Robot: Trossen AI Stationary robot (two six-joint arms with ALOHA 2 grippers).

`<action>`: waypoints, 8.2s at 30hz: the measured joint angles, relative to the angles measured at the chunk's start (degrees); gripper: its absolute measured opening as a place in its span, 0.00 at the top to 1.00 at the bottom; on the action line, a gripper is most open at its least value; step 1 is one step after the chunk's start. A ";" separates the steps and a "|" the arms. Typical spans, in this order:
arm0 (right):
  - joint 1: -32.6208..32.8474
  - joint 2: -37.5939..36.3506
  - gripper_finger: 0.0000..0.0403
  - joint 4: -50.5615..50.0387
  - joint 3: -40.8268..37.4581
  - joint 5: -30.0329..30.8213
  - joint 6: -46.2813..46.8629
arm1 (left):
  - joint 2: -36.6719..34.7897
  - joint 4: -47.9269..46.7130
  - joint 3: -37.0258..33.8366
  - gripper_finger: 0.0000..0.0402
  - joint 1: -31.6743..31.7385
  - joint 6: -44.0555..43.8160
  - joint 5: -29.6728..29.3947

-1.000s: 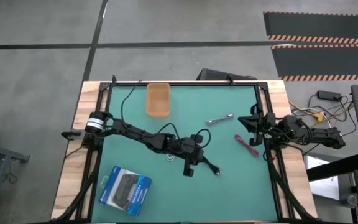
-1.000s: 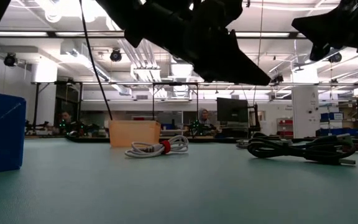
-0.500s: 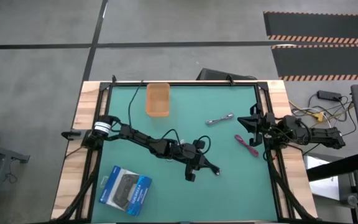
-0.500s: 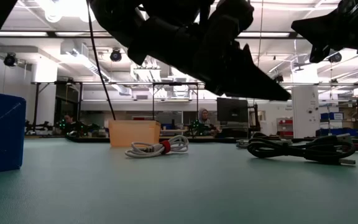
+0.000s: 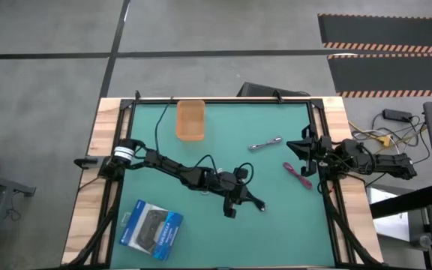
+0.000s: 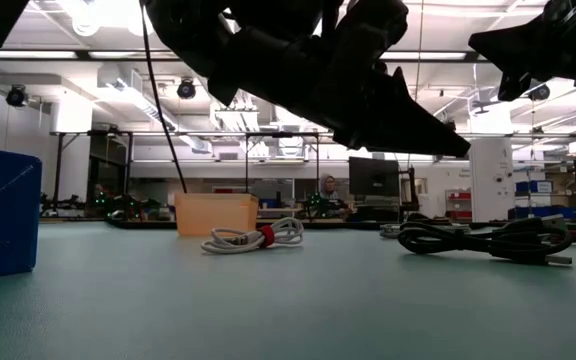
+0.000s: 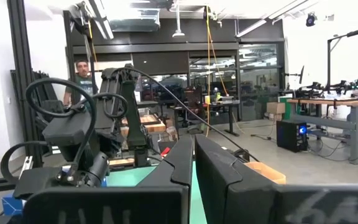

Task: Pick and place USB-C Cables
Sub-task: Put the black charger cable into the orange bin

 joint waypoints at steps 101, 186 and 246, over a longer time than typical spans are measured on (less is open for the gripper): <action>0.00 0.00 0.98 -2.51 -0.02 0.02 -0.35 | 8.26 -0.29 1.31 0.95 2.24 -0.48 -3.51; 0.00 -0.04 0.98 -2.47 -0.04 0.03 1.03 | -23.61 -77.59 1.55 0.97 30.30 -25.97 -35.32; 0.00 -0.07 0.98 -2.43 -0.04 0.03 1.66 | -22.99 -62.05 -4.37 0.92 34.02 -60.74 -32.24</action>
